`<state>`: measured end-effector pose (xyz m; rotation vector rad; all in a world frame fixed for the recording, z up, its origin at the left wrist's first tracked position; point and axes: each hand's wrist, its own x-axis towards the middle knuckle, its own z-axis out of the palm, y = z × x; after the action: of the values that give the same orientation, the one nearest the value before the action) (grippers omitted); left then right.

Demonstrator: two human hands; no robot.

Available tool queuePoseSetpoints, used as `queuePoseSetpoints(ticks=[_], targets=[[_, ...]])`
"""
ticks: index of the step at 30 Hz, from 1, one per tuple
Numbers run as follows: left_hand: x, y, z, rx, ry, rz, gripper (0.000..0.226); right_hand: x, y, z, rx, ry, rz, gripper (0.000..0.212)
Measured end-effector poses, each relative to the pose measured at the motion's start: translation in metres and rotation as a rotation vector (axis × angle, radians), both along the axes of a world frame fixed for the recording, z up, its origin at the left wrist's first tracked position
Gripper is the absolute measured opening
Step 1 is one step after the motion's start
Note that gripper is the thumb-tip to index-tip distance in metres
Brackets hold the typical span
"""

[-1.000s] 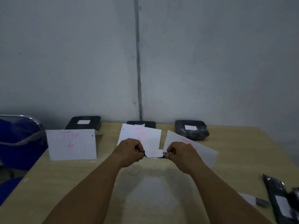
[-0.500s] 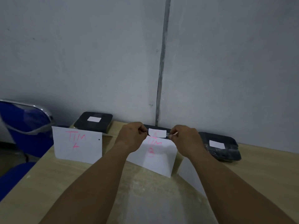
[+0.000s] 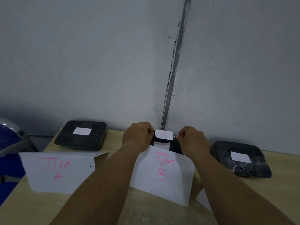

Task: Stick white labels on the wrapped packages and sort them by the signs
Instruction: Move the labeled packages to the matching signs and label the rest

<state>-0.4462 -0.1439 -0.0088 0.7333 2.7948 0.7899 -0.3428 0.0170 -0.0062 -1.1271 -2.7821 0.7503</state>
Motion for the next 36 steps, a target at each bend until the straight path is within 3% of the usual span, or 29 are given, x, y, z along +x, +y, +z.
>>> queuePoseSetpoints(ticks=[10, 28, 33, 36], targets=[[-0.018, 0.007, -0.017, -0.138, 0.013, -0.040, 0.016, -0.018, 0.001, -0.018, 0.014, -0.088, -0.015, 0.014], [-0.023, 0.013, -0.034, -0.221, 0.027, -0.046, 0.020, -0.014, -0.003, -0.029, 0.042, -0.045, -0.041, 0.012], [-0.006, -0.004, -0.024, -0.061, 0.042, 0.068, 0.026, 0.000, -0.011, -0.012, 0.122, -0.040, -0.013, 0.022], [0.014, -0.017, -0.023, -0.138, -0.032, 0.186, 0.038, 0.015, -0.025, -0.005, 0.073, -0.135, -0.038, 0.026]])
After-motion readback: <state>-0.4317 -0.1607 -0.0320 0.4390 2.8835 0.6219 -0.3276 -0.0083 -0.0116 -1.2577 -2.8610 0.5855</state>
